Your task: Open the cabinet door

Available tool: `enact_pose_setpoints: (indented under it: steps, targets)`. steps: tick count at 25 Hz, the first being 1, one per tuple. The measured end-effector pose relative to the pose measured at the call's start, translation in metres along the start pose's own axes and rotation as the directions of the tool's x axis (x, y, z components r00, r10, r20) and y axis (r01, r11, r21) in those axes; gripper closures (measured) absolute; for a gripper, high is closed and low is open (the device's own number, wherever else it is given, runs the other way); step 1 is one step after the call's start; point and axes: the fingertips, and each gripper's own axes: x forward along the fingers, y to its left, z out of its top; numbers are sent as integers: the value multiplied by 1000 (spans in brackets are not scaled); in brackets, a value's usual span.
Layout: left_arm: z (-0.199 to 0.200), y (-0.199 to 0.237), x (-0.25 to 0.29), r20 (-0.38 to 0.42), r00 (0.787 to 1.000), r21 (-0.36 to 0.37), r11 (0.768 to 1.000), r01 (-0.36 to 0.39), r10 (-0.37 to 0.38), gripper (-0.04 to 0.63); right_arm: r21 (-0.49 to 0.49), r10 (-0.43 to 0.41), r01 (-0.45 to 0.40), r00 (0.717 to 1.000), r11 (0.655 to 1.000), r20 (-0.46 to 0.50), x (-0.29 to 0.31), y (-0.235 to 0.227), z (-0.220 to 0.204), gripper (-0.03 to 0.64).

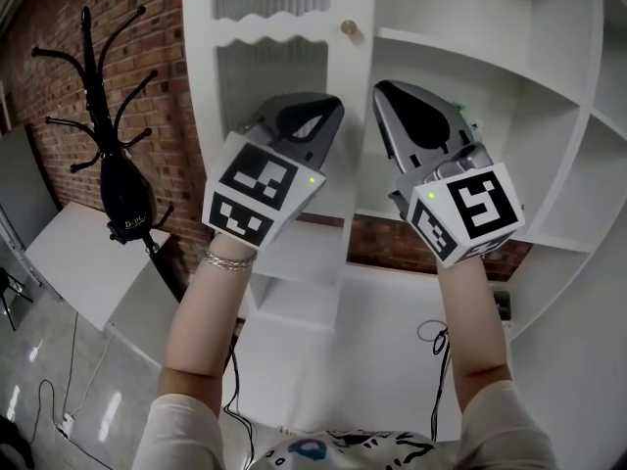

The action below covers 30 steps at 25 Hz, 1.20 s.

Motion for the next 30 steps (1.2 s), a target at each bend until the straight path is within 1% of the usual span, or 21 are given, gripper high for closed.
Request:
enact_pose_setpoints:
  steps: [3, 6, 10, 15, 18, 19, 20, 21, 22, 26, 28, 30]
  targets:
    - [3, 9, 8, -18, 1000, 6, 1000, -15, 16, 581, -26, -6, 5, 1000, 1000, -16, 5, -5, 2, 588]
    - [7, 19, 16, -25, 999, 20, 999, -37, 37, 580, -21, -13, 13, 1000, 1000, -17, 11, -12, 6, 588]
    - [14, 36, 19, -16, 998, 1, 998, -67, 67, 580, -5, -51, 51, 999, 999, 0, 13, -25, 11, 588]
    - [31, 60, 23, 2, 989, 57, 987, -148, 148, 580, 1, -77, 77, 997, 997, 6, 13, -36, 17, 587]
    - [44, 70, 28, 22, 984, 73, 981, -177, 176, 578, 6, -75, 75, 997, 997, 10, 16, -38, 21, 586]
    - [48, 71, 30, 26, 984, 81, 981, -179, 177, 574, 7, -80, 80, 997, 997, 21, 15, -38, 25, 586]
    - [51, 71, 33, 25, 985, 93, 980, -175, 173, 535, 6, -86, 86, 996, 996, 32, 14, -39, 28, 586]
    - [53, 71, 36, 19, 986, 108, 980, -167, 166, 471, 2, -91, 91, 995, 996, 42, 13, -38, 31, 586]
    - [54, 69, 39, 10, 987, 126, 979, -159, 159, 456, -5, -92, 92, 995, 996, 48, 12, -38, 34, 586]
    - [56, 63, 51, -36, 989, 192, 972, -135, 145, 454, -30, -86, 88, 995, 996, 53, 10, -37, 43, 586]
    - [54, 61, 58, -51, 989, 190, 974, -125, 137, 454, -31, -90, 91, 995, 995, 51, 10, -37, 44, 586]
    - [53, 61, 63, -60, 990, 173, 978, -120, 132, 454, -34, -92, 93, 995, 995, 49, 7, -37, 43, 586]
